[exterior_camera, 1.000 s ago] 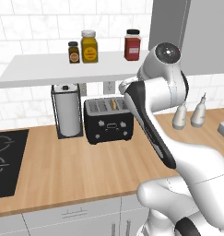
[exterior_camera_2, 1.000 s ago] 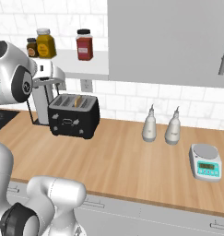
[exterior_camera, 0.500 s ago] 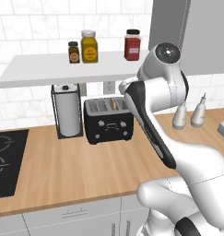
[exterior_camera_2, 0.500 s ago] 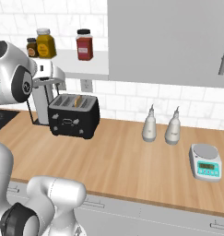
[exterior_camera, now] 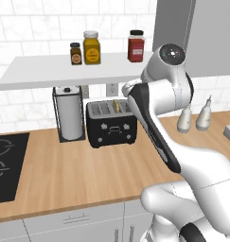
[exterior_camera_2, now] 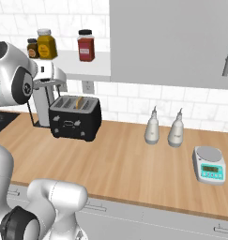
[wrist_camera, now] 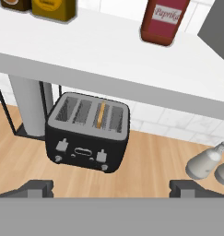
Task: Start the toaster. Once the lever pops up, take the bread to the plate on the dining counter.
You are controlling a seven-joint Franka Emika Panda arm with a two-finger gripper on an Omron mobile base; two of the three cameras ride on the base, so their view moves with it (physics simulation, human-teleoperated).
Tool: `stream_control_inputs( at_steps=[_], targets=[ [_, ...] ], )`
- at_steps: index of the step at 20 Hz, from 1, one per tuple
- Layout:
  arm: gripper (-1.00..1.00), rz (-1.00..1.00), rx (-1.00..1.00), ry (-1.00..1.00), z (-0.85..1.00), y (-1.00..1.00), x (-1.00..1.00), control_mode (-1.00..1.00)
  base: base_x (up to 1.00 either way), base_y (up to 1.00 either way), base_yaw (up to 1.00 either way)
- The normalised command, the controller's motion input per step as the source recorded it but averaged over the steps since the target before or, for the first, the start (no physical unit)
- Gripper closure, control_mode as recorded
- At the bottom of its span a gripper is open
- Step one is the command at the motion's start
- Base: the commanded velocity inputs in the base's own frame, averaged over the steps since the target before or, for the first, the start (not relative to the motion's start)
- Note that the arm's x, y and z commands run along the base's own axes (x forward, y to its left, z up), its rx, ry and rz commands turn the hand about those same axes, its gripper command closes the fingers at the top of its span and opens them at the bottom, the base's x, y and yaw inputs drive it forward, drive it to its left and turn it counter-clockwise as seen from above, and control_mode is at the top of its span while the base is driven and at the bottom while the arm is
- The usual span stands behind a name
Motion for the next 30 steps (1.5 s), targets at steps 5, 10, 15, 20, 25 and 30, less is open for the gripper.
stream_control_inputs(
  at_steps=[5,10,15,20,25,30],
  targets=[
    [-1.0,0.0,0.0,0.0,0.0,0.0,0.0,-1.0,0.0,0.0,0.0],
    [-1.0,0.0,0.0,0.0,0.0,0.0,0.0,-1.0,0.0,0.0,0.0],
    [-1.0,0.0,0.0,0.0,0.0,0.0,-0.06,-1.0,0.0,0.0,0.0],
    [-1.0,0.0,0.0,0.0,-0.07,0.0,-0.37,-1.0,0.0,0.0,0.0],
    [-1.0,0.0,0.04,0.01,-0.14,0.0,-0.33,-1.0,0.0,0.0,0.0],
    [-1.0,0.0,0.07,0.01,-0.21,0.0,-0.14,-1.0,0.0,0.0,0.0]
  ],
)
